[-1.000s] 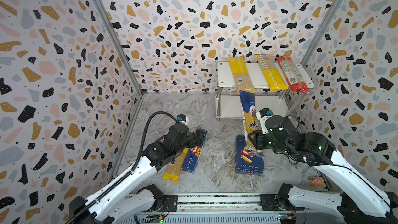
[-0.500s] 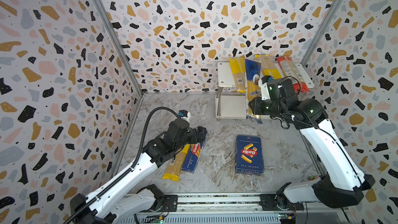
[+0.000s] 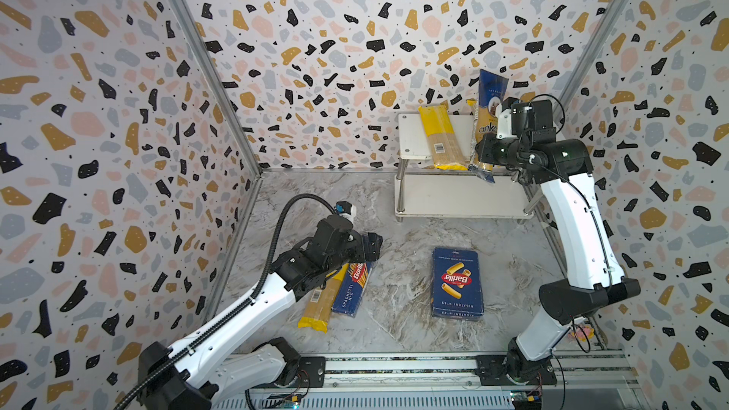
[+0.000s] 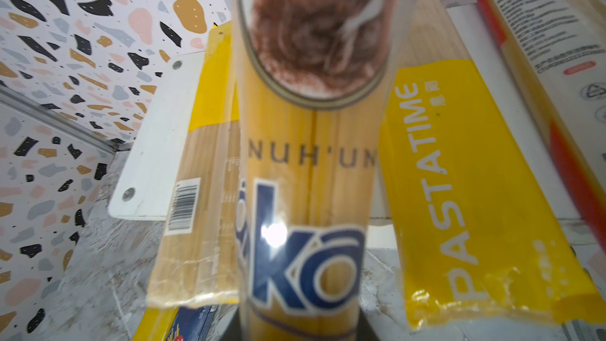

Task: Arrange pasta packages on shelves
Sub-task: Place the pasta bag on the shelf.

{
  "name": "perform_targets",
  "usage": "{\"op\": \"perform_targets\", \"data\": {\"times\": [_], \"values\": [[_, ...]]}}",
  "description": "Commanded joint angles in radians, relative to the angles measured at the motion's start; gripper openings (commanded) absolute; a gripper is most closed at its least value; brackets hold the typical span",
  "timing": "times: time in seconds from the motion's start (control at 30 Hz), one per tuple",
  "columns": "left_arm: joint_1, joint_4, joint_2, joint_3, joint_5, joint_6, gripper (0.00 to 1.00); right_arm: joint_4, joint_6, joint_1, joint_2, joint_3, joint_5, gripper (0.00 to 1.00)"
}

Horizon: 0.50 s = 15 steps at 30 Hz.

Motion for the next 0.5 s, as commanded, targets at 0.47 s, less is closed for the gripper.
{"op": "perform_targets", "data": {"times": [0.47], "values": [[0.013, 0.056, 0.053, 0.01, 0.029, 0.043, 0.99, 0.204, -0.132, -0.014, 0.086, 0.144, 0.028, 0.16]]}}
